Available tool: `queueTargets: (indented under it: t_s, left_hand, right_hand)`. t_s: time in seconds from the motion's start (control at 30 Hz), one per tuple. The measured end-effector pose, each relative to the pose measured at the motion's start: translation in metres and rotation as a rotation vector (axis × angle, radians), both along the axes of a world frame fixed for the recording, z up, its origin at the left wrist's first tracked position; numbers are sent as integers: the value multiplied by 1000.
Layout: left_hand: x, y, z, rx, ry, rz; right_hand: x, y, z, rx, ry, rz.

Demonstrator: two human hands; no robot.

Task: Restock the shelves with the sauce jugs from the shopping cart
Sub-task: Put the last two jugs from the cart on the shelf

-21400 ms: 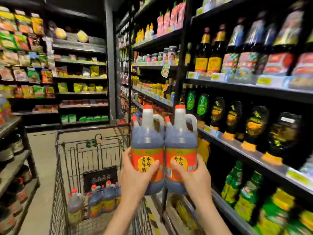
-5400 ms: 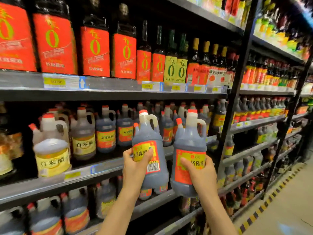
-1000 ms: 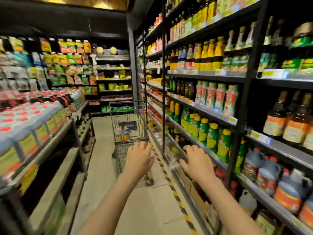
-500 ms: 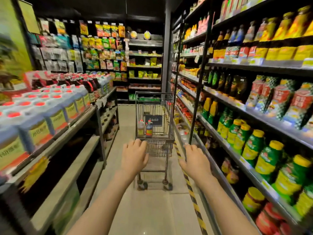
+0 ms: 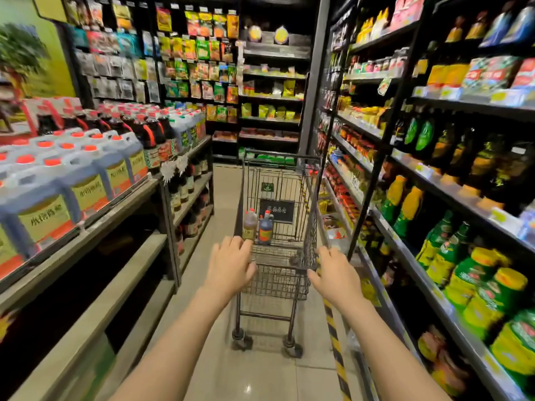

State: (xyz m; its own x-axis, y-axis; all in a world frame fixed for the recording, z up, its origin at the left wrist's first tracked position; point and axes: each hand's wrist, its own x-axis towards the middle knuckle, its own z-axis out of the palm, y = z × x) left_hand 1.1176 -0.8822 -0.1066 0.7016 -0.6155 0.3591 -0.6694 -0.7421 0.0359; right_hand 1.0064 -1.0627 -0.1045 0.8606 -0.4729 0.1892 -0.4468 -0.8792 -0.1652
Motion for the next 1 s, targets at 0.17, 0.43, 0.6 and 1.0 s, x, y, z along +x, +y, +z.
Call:
queueTargets:
  t_s: [0.17, 0.43, 0.6, 1.0]
  left_hand:
    - [77, -37, -23, 17, 46, 9]
    - [215, -113, -53, 46, 116, 32]
    - [280, -166, -79, 52, 174, 4]
    - [392, -278, -176, 204, 365, 96]
  right_hand:
    - [75, -37, -21, 46, 20, 6]
    - [203, -100, -46, 111, 73, -35]
    - [265, -144, -69, 151, 143, -71]
    - [390, -254, -151, 331, 239, -41]
